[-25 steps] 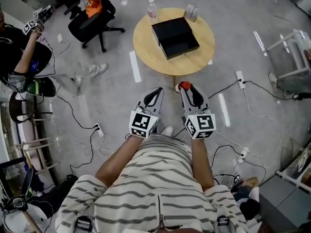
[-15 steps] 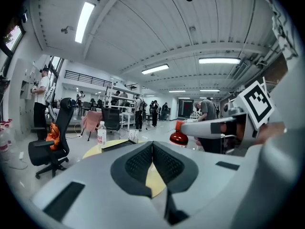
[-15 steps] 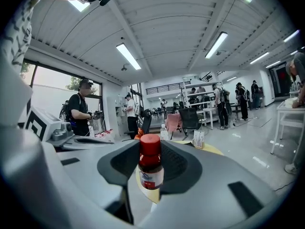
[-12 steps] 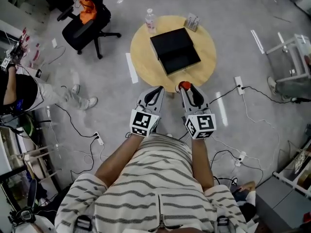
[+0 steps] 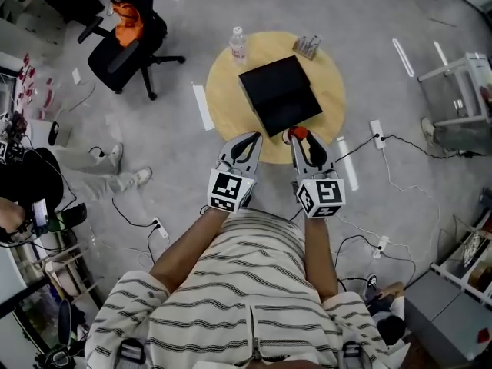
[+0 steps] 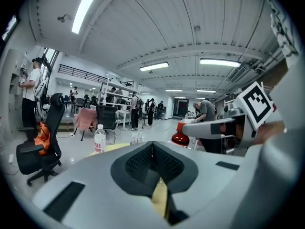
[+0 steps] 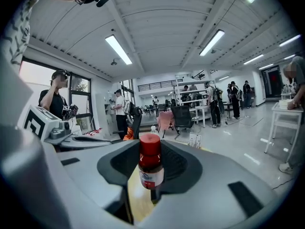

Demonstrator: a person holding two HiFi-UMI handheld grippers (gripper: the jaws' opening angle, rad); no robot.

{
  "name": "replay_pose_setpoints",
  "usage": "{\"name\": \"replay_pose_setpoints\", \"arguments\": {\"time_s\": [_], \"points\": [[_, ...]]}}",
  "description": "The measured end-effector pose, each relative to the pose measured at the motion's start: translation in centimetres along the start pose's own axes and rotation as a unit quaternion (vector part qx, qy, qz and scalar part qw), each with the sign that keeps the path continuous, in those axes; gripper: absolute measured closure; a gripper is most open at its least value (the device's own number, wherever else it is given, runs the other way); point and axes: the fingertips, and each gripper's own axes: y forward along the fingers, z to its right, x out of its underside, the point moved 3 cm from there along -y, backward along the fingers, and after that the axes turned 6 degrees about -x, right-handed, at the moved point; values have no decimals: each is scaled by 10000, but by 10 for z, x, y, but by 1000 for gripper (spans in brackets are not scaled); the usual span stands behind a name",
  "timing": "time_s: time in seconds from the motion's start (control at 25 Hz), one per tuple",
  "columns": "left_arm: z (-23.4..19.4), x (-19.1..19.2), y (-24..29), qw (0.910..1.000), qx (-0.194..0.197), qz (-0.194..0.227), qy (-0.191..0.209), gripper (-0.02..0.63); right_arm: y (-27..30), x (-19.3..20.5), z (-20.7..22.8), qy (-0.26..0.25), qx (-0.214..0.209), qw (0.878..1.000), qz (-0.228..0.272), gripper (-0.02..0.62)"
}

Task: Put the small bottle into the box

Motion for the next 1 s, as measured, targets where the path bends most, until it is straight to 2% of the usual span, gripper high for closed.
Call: {"name": "replay_pose_setpoints", "arguments": {"time_s": [0.52, 1.0], "points": [[-40, -6, 44, 9987, 495, -86, 90, 584, 47, -5, 15, 100, 512, 9986, -82, 449], [-36, 6, 80, 9990, 249, -365, -9, 584, 64, 5, 59, 124, 365, 9990, -247, 449]]}}
